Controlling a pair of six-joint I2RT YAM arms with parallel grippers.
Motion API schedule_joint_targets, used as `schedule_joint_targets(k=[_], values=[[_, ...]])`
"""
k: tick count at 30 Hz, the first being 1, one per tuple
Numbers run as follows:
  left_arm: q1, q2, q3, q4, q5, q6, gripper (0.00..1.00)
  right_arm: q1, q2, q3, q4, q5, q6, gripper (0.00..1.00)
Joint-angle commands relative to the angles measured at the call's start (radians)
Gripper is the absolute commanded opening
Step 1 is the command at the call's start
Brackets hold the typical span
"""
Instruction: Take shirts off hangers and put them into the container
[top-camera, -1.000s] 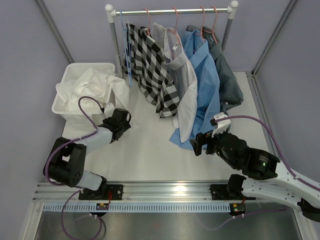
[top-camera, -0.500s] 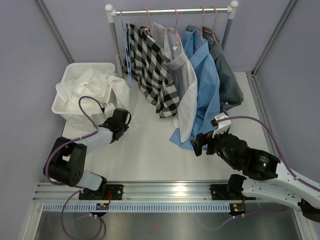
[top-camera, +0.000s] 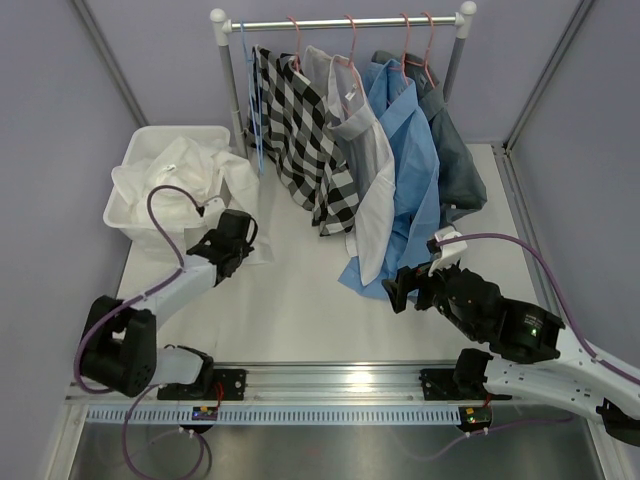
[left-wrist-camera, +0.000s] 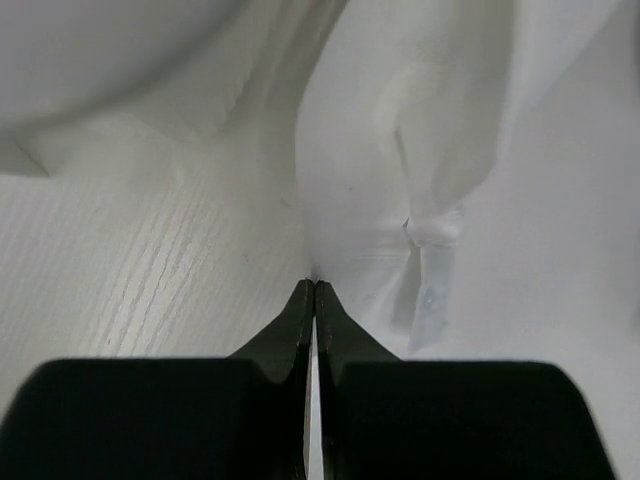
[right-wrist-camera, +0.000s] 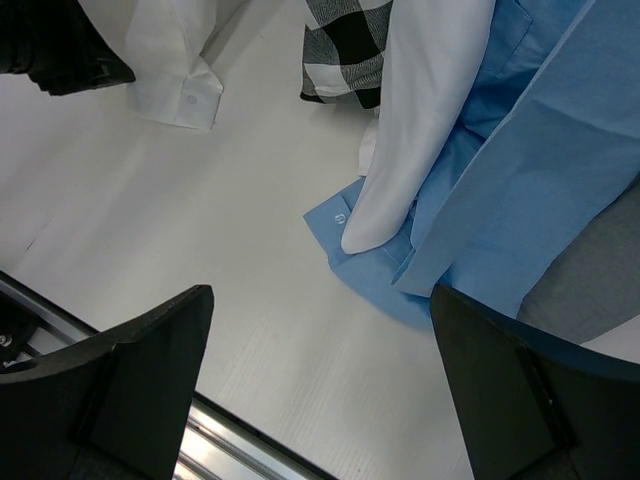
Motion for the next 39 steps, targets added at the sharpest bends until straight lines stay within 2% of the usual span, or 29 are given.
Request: schedule_joint_targets(k=[1, 5, 9, 12, 15, 21, 28, 35, 39], values=[[-0.006, -0.142, 0.168, -0.053, -0.058, 0.04, 0.0, 0.006, -0.015, 0.007, -0.002, 0.013, 0.008, 0.99], [-0.005, -0.231, 0.333, -0.19, -0.154, 0.066, 0.0, 0.006, -0.009, 0.015, -0.002, 0.015, 0.004, 1.0], [0.02, -0.231, 0.524, -0.225, -0.345, 0.249, 0.0, 0.006, -0.009, 0.021, -0.009, 0.01, 0.0, 0.99], [0.145, -0.19, 0.644, -0.225, -0.37, 0.32, 0.0, 0.006, -0.015, 0.021, -0.014, 0.016, 0.0, 0.99], [0.32, -0.107, 0.742, -0.218, -0.373, 0.35, 0.0, 0.006, -0.023, 0.019, -0.014, 0.018, -0.003, 0.99], [0.48, 0.074, 0.842, -0.189, -0.399, 0.308, 0.0, 0.006, -0.029, 0.028, -0.023, 0.021, -0.009, 0.99], [0.497, 0.282, 0.86, -0.133, -0.353, 0.374, 0.0, 0.006, -0.04, 0.016, -0.02, 0.034, -0.004, 0.99], [0.443, 0.511, 0.915, -0.127, -0.275, 0.501, 0.0, 0.006, -0.001, 0.016, -0.019, 0.039, -0.006, 1.0], [0.442, 0.615, 0.954, -0.148, -0.21, 0.526, 0.0, 0.006, 0.013, 0.016, -0.015, 0.045, -0.006, 1.0]])
